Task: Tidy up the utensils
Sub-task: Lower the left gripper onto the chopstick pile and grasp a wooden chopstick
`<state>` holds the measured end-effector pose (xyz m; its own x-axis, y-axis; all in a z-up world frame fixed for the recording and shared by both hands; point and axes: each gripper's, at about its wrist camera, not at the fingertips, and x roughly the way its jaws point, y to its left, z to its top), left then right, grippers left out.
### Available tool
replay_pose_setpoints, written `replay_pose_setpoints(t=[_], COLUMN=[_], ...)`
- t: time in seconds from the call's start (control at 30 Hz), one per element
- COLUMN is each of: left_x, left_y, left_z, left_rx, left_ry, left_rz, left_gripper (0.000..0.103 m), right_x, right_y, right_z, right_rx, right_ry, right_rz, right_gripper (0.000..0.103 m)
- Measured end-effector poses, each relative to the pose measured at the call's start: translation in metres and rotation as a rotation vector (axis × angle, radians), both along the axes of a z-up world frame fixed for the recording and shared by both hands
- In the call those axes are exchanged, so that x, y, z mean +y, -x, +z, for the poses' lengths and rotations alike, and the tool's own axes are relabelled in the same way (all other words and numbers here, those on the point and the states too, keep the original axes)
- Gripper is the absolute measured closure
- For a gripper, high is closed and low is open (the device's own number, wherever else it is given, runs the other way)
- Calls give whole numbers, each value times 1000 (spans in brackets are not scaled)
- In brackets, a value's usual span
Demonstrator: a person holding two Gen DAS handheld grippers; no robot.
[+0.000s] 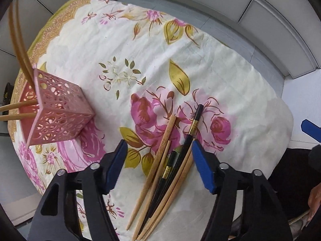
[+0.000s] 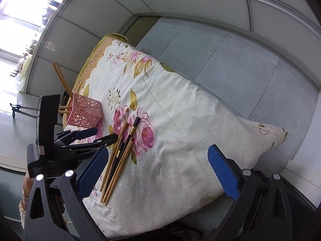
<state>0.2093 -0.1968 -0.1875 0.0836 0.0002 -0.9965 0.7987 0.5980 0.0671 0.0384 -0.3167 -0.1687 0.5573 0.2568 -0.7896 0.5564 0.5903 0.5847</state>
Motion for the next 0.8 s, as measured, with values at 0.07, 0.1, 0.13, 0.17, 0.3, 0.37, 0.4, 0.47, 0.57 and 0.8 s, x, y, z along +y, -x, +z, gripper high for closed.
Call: replay_pose_setpoints(t=[0.07,0.1,0.13,0.17,0.3,0.37,0.4,0.47,0.57,0.8], left_x=[-3,-4,-5,-6,-11,-13,-16,-17,-13,37], left_y=[-5,-6,-7,-7,-9,-10,-11,-13,-10,1], left_z=[-9,-13,-16,-18,-25,-30,-34,-33,-33,-4], left_rx=[33,40,48,58,69,76,77,83,70,22], left_ry=[-27,-38,-42,-40,-37,-39,-45,-22,7,168], left_rz=[-11,-15,-18,-22,-23,-22,-22,-21,-18,107], left_gripper=[57,61,63,64,70,74,78,87,93,94], right_x=[-3,-4,-5,-6,-6,-5,-5,-5,-3,9], right_y=[1,1,1,1,1,1,0,0,-2,-23], right_z=[-1,-2,-2,-2,-3,-5,-5,-5,-5,-6], right_rx=[1,1,1,0,1,8,11,12,13,44], right_ry=[-9,-11,-15,-18,-22,-22,-22,-18,-6,8], right_rz=[-5,-7,-8,-8,-7,-2,-1,-4,-4,37], right_gripper=[7,7,7,7,7,7,7,7,7,7])
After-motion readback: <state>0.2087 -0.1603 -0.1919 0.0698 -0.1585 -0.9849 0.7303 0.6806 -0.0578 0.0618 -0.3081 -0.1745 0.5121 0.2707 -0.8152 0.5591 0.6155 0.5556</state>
